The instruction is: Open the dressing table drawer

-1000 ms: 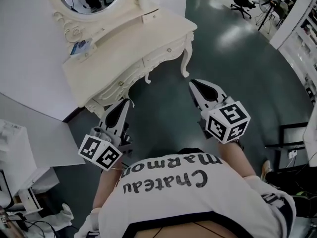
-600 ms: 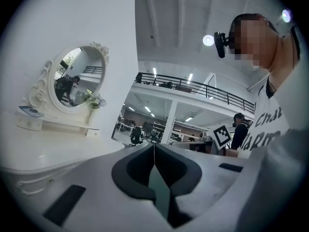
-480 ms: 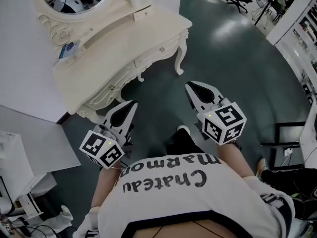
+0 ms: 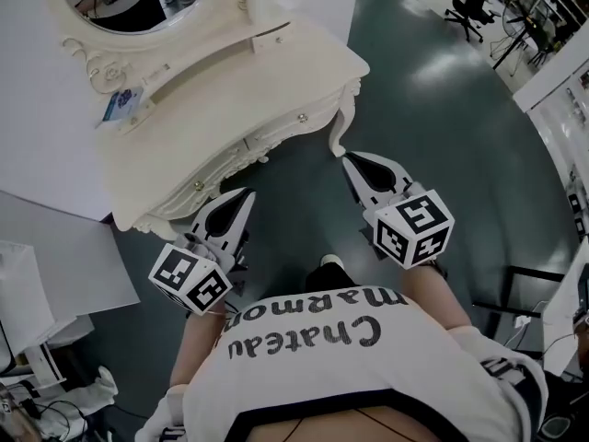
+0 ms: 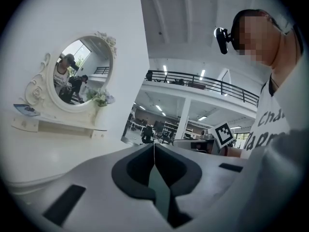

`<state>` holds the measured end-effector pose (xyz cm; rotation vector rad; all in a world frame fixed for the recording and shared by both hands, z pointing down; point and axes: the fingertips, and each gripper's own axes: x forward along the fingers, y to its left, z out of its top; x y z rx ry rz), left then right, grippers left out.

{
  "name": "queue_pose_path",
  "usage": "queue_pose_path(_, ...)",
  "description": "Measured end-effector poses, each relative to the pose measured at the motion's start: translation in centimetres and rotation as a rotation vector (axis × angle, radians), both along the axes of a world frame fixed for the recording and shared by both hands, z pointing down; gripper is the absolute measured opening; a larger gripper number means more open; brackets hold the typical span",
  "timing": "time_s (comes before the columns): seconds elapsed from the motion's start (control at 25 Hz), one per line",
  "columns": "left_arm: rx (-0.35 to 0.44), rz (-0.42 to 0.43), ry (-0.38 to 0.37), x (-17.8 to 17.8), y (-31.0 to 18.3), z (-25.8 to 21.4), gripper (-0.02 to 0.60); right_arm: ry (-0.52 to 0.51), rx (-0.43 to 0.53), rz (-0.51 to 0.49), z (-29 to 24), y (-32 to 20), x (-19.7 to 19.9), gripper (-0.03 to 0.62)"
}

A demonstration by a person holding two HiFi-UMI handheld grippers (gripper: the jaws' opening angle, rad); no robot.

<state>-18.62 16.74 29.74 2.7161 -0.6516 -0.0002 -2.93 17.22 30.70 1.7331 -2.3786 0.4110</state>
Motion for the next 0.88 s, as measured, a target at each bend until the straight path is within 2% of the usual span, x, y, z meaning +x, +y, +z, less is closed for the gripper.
queue_pose_path(0.36, -0.026, -0.139, 0.023, 4.4, -4.9, 0.8, 0.025, 0.008, -0.015, -0.093, 0.7, -6.2, 5.5, 0.026)
queue_pose_path(0.48, -0.013, -0.176, 0.034, 5.7, -6.1, 0.6, 0.023, 0.015, -0.006, -0.118, 0.7, -7.4, 7.2, 0.026)
queue_pose_path(0.88, 0.050, -0.210, 0.033, 9.6, -7.0, -0.4, 0.025, 0.018, 0.045, -0.158, 0.3, -9.1, 11.4, 0.026)
